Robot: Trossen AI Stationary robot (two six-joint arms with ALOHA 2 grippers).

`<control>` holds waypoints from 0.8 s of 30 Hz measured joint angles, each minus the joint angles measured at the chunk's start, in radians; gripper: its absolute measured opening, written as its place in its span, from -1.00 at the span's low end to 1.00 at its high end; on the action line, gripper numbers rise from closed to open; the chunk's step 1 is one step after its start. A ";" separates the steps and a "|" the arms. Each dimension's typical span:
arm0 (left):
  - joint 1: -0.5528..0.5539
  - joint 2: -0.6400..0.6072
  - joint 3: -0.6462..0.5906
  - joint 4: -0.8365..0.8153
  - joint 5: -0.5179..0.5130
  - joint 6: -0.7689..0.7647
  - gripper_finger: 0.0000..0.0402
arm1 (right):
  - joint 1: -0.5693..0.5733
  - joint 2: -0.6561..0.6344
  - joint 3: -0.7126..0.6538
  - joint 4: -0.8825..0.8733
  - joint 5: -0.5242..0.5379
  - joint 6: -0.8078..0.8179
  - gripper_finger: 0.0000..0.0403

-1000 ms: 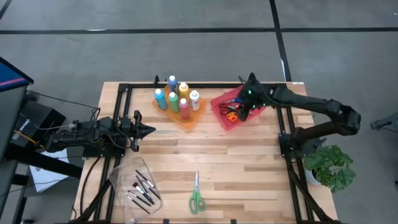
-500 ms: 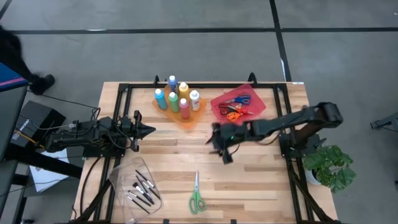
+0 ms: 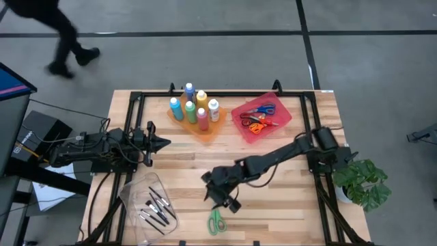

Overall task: Pick & Place Paint Supplies
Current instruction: Put the green scissors into the pink bin

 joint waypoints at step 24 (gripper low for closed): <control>0.000 0.000 0.000 0.014 0.000 0.000 -1.00 | 0.020 0.377 0.229 -0.030 -0.212 -0.127 -0.11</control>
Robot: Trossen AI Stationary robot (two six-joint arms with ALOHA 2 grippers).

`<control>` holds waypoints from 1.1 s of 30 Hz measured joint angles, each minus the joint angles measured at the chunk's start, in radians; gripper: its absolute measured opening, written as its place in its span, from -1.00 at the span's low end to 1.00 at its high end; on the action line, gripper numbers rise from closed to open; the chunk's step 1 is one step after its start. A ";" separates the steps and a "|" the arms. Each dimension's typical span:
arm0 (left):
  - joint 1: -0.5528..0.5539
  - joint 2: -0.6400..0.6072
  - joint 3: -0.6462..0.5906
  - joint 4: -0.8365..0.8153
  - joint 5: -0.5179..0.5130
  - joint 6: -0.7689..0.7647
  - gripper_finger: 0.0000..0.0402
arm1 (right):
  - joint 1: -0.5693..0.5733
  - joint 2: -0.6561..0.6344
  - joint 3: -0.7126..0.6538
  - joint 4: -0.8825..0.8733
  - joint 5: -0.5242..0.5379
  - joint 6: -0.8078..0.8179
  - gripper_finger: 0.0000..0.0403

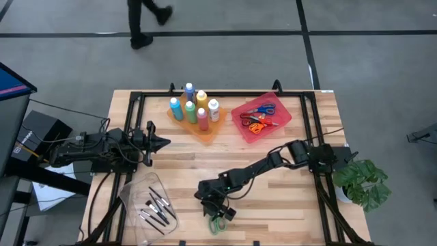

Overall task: Pick & Place Paint Supplies
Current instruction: Put the green scissors into the pink bin

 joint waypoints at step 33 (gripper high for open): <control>0.000 0.000 0.000 0.000 0.000 0.000 -1.00 | -0.046 -0.103 0.009 -0.773 0.474 0.275 -0.90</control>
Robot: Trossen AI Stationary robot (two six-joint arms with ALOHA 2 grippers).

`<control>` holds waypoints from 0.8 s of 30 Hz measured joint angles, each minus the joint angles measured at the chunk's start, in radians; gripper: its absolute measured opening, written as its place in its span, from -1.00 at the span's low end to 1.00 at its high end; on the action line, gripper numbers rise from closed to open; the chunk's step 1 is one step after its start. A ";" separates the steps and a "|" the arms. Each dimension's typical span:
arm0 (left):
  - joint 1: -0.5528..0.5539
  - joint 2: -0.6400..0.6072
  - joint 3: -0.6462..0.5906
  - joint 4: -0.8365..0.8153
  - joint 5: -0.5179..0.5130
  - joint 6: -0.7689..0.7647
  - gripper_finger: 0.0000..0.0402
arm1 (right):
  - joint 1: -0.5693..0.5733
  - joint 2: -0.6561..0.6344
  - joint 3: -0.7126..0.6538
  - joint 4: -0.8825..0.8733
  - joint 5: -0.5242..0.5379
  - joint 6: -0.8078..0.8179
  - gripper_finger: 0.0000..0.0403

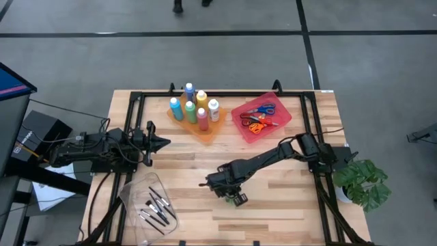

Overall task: Pick & Place Paint Supplies
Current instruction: Put the green scissors into the pink bin

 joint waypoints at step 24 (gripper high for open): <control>0.000 0.000 0.000 0.021 0.000 0.000 -1.00 | 0.050 -0.321 -0.054 0.003 0.006 0.093 -0.95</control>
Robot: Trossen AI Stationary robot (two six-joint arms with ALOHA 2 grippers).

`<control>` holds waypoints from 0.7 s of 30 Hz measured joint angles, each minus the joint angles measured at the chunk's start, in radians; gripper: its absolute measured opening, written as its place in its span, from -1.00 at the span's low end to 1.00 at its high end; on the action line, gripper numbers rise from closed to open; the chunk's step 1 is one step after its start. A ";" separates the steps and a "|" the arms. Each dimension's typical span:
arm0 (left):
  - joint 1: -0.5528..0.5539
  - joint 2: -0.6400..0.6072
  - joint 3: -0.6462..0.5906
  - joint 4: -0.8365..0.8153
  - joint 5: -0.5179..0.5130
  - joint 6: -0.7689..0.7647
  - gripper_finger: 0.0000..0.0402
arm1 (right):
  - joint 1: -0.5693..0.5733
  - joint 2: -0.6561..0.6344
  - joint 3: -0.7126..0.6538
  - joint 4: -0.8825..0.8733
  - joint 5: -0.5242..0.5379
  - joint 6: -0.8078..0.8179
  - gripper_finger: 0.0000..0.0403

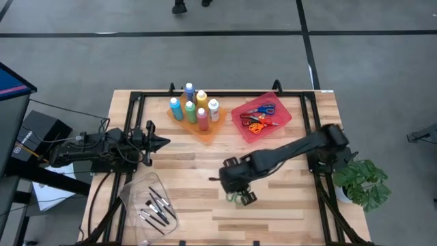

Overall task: Pick & Place Paint Supplies
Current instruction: Put the green scissors into the pink bin

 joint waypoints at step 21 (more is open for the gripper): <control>0.000 0.000 0.000 0.008 0.000 0.000 -1.00 | -0.150 -0.694 0.007 0.014 0.185 0.000 -0.95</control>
